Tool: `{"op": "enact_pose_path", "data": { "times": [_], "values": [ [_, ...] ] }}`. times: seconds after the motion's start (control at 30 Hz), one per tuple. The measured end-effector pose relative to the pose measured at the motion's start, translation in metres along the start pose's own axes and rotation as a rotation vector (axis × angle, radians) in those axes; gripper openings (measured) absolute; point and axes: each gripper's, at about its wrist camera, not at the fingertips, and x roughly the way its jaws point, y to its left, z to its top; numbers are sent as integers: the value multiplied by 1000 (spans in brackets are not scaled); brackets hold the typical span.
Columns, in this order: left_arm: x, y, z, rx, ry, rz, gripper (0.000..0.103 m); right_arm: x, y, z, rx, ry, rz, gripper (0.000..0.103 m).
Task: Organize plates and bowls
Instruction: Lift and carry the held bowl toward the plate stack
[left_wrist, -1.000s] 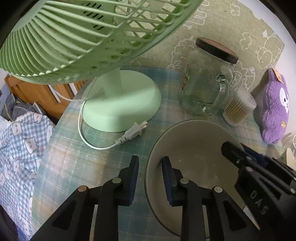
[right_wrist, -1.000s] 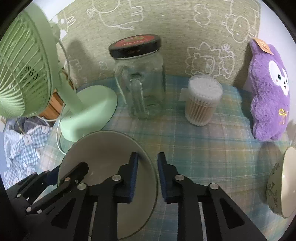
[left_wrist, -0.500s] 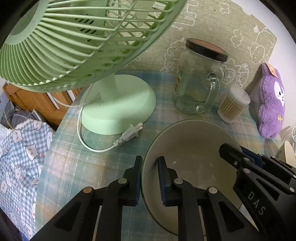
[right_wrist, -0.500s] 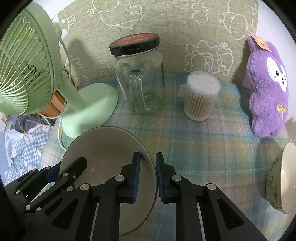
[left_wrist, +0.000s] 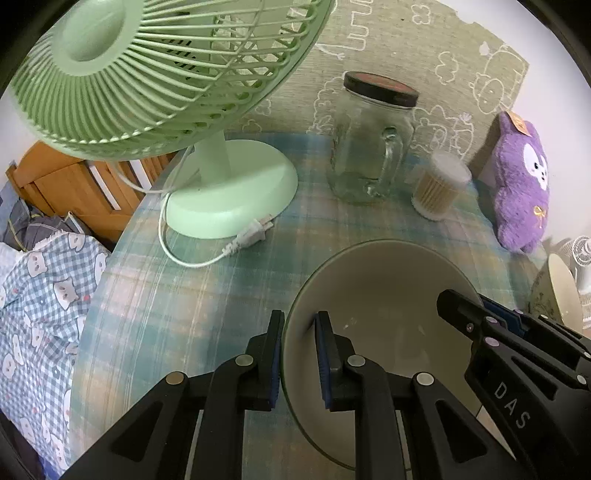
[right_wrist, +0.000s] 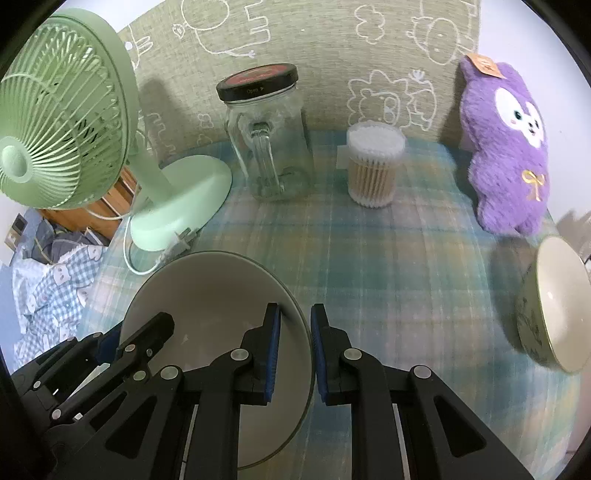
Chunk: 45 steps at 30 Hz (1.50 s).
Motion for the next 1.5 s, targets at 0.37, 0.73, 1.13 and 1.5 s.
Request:
{"op": "enact_pose_path", "data": {
  "times": [0.37,0.73,1.13,1.5],
  "values": [
    [-43,-3,-18,41,-39,-36,14,-48,3,-25,25,-44,-31,20],
    [-96,3,-31,73,-72,-91,15,-113,20,-50,68,-101,-76,20],
    [-155,13,-57,117,-114,-143,15,-183,44,-87,115,-165,-120,20],
    [-187,35,-96,133,-125,-164,15,-216,72,-132,130,-189,-140,20]
  ]
}}
